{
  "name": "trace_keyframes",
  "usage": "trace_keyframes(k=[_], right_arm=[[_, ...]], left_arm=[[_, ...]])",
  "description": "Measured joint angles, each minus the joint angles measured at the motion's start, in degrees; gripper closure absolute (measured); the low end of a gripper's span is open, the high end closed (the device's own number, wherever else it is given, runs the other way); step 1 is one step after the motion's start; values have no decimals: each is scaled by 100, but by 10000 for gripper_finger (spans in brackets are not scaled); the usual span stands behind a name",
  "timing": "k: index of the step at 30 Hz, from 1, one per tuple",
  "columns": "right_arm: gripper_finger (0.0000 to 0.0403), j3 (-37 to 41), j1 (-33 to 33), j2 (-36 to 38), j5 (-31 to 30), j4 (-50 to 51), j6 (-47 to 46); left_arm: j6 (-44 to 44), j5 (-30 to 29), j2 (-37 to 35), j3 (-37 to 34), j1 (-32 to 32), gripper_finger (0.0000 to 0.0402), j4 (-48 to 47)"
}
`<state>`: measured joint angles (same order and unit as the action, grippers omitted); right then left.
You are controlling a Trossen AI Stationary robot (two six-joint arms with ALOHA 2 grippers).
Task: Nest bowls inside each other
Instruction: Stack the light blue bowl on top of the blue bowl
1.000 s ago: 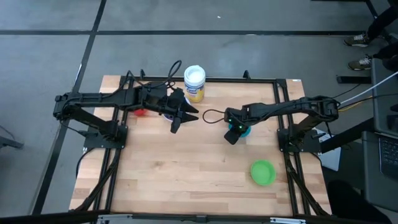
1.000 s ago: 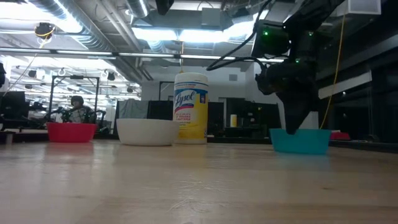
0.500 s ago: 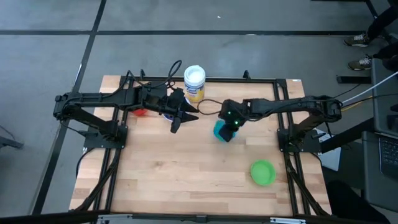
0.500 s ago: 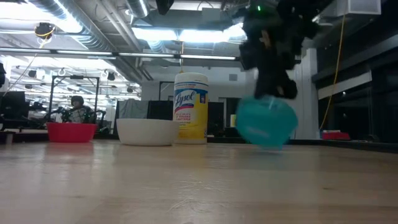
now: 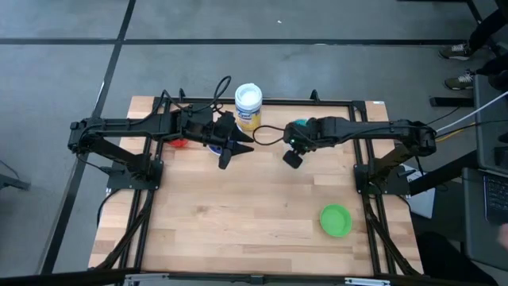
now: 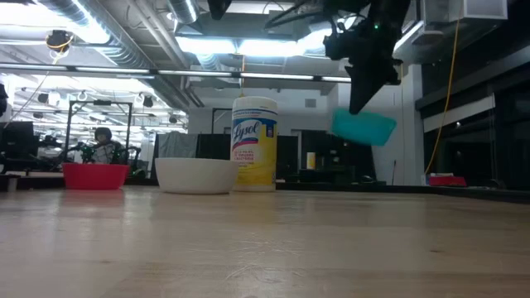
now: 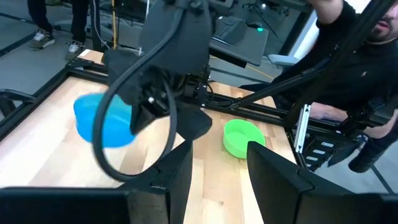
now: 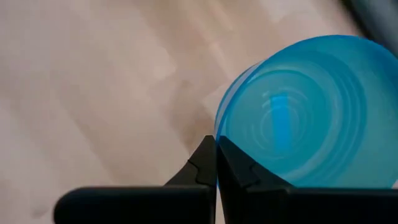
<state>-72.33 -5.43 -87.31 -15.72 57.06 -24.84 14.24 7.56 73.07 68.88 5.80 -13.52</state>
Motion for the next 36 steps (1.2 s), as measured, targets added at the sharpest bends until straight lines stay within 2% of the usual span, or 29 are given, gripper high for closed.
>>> trace_keyframes(k=[6, 14, 18, 22, 25, 29, 32, 36], right_arm=[[403, -114, 86, 0, -722, 263, 538], [403, -114, 467, -2, -1653, 1364, 2694], [403, -114, 571, 4, -2637, 2003, 3961], [403, -196, 479, 265, -3833, 2015, 5200], [403, -629, 219, 503, -4299, 1927, 6036], [403, -1692, -59, 687, -4806, 1929, 6755], [403, -2483, -148, 683, -4827, 1924, 7095], [403, -3001, -86, 497, -4695, 2185, 7372]], left_arm=[[0, -18, -2, 0, 65, 254, 2], [-188, 60, -48, 2, 552, 254, 6], [-200, 240, -124, 2, 910, 254, -4], [-236, 306, -175, 2, 1193, 254, -20], [-258, 313, -181, 2, 1356, 254, 32], [-257, 414, -179, 2, 1492, 254, 369], [-300, 428, -177, 6, 1611, 254, 734], [-577, 425, -147, 417, 1916, 254, 863]])
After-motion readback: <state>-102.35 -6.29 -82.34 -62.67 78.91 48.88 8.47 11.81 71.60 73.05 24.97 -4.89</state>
